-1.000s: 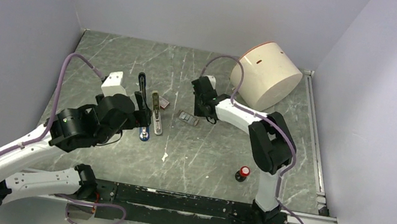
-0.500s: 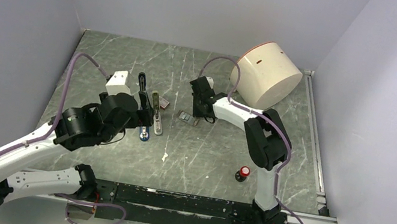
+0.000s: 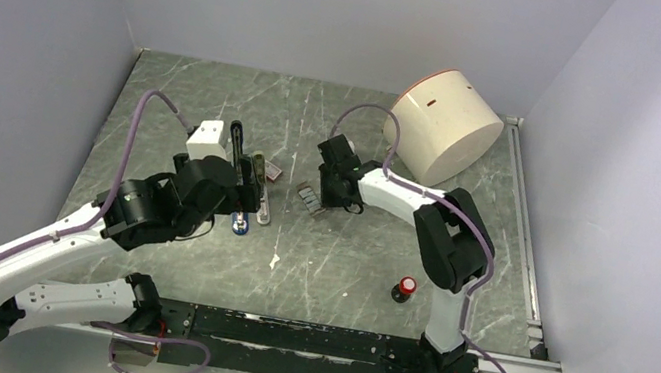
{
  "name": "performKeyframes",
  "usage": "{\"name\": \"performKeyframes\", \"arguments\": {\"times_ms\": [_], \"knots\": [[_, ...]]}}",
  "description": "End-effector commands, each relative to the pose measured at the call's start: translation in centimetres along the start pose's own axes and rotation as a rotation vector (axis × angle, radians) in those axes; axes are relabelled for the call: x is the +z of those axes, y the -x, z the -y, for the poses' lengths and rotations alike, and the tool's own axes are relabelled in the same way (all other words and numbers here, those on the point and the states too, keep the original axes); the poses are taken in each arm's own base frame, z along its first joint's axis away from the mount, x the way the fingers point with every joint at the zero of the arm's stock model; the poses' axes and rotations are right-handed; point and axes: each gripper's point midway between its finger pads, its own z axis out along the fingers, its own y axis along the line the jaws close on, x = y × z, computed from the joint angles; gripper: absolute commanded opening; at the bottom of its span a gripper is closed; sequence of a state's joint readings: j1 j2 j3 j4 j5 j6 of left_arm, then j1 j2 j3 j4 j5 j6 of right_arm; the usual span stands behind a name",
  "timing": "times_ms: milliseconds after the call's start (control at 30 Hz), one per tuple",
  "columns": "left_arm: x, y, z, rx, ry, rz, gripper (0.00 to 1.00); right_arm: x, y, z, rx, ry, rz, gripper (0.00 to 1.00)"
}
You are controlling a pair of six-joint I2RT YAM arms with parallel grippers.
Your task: Load the staples into the stapler
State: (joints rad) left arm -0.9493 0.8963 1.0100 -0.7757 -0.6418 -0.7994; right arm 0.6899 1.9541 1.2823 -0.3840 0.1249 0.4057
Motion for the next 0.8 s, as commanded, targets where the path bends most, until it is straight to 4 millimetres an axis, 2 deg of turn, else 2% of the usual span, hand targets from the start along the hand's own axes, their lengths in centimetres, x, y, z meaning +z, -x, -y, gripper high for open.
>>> {"name": "performKeyframes", "arguments": {"times_ms": [0, 100, 167, 267, 367, 467, 567, 667, 767], "knots": [[0.1, 0.0, 0.7, 0.006, -0.027, 0.003, 0.96, -1.6, 0.2, -0.8, -0.031, 0.038, 0.011, 0.32], [0.1, -0.1, 0.7, 0.004, -0.03, 0.001, 0.96, -2.2, 0.9, -1.0, -0.046, 0.039, 0.033, 0.43], [0.2, -0.1, 0.7, 0.002, -0.03, 0.0, 0.96, -2.6, 1.5, -0.3, -0.033, -0.005, 0.054, 0.44], [0.1, -0.3, 0.7, -0.003, -0.029, -0.005, 0.96, -3.4, 2.8, -0.2, -0.033, -0.03, 0.095, 0.42], [0.1, -0.2, 0.6, -0.007, -0.027, -0.003, 0.96, -4.0, 3.6, -1.7, -0.076, 0.016, 0.121, 0.35], [0.0, -0.2, 0.6, -0.01, -0.028, -0.001, 0.96, -3.8, 3.5, -3.4, -0.13, 0.047, 0.118, 0.33], [0.0, -0.1, 0.6, -0.011, -0.027, 0.0, 0.96, -3.4, 3.4, -4.4, -0.154, 0.06, 0.116, 0.37], [0.0, -0.1, 0.6, -0.01, -0.026, -0.002, 0.96, -3.0, 3.5, -4.8, -0.157, 0.063, 0.117, 0.39], [0.1, -0.2, 0.6, -0.01, -0.027, -0.007, 0.96, -2.5, 3.7, -5.2, -0.164, 0.066, 0.121, 0.35]]}}
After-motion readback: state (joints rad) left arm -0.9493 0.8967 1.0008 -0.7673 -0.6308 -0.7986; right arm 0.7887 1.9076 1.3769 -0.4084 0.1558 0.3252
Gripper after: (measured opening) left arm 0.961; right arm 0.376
